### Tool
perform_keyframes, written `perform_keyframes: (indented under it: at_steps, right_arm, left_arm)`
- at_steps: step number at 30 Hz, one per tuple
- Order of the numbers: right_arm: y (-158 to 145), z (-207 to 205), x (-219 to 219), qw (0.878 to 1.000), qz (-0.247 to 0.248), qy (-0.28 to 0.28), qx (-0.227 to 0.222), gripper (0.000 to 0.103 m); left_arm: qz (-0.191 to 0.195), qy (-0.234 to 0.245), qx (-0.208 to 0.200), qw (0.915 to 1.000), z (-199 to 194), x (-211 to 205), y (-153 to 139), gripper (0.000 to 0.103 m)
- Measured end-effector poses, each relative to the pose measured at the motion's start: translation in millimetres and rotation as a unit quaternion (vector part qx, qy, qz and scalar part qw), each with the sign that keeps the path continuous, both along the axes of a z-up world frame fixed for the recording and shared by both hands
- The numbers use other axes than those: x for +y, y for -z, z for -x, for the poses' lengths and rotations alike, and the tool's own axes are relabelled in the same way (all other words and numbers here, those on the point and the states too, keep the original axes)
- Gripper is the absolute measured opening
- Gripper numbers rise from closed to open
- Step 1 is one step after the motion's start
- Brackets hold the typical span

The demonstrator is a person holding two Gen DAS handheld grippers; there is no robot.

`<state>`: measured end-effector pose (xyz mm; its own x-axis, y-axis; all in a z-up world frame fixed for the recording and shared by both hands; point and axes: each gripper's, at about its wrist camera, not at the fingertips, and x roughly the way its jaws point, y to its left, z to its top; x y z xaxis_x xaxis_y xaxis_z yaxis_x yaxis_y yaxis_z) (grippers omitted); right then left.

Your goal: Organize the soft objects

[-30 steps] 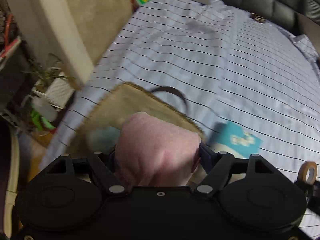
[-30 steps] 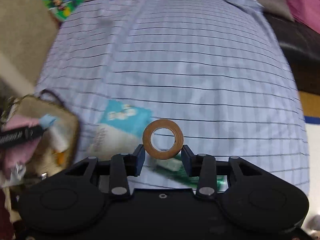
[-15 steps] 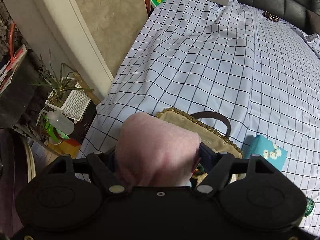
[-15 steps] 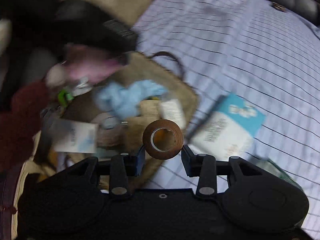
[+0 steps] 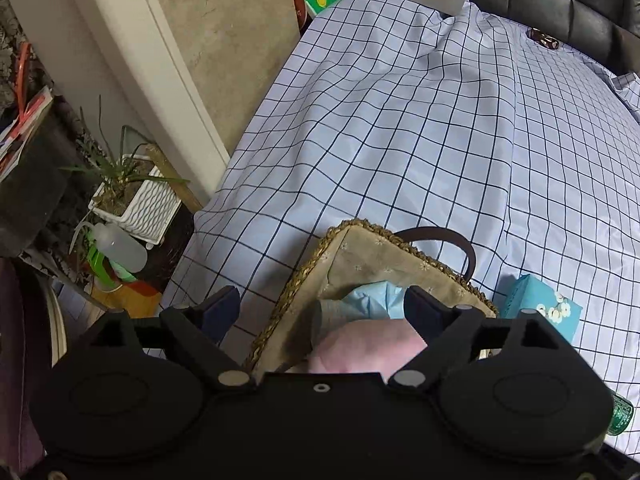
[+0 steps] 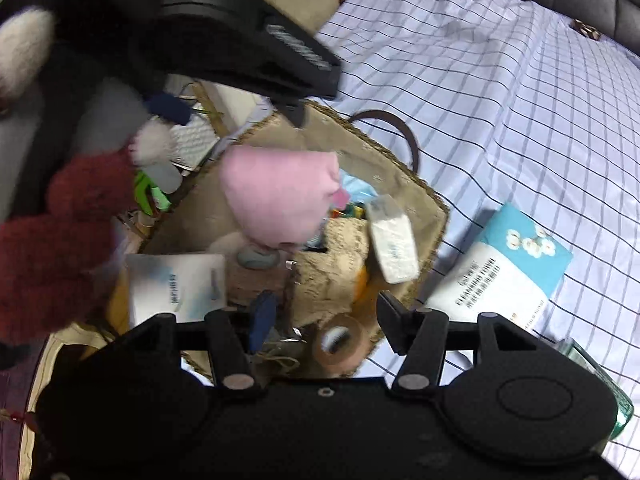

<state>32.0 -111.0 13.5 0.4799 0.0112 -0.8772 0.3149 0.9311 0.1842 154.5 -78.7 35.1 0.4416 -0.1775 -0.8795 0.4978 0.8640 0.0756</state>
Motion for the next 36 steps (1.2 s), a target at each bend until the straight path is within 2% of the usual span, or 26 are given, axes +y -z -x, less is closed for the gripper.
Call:
perform_keyframes:
  at_steps: [11,18,24,27,34,36]
  right_arm:
    - [14,23,-33,0.998,0.006,0.047,0.038,0.056]
    - [10,41,-41,0.998,0.021,0.047,0.039,0.056]
    - [8,58,-45,0.997,0.033,0.048,0.042,0.056]
    - [6,66,-47,0.997,0.043,0.049,0.041,0.059]
    - [2,90,-48,0.997,0.063,0.041,0.036,0.072]
    - [1,97,-47,0.996,0.070,0.038,0.036,0.073]
  left_arm:
    - [0.001,0.005,-0.011,0.9999,26,0,-9,0.087]
    - [0.000,-0.003,-0.037,0.9993,47,5,-20,0.087]
    - [-0.010,-0.008,-0.075,0.9971,75,9,-27,0.092]
    - [-0.012,-0.006,-0.084,0.9964,89,11,-25,0.092]
    - [-0.012,-0.001,-0.082,0.9965,119,11,-12,0.093]
    - [-0.012,-0.003,-0.081,0.9966,127,10,-7,0.094]
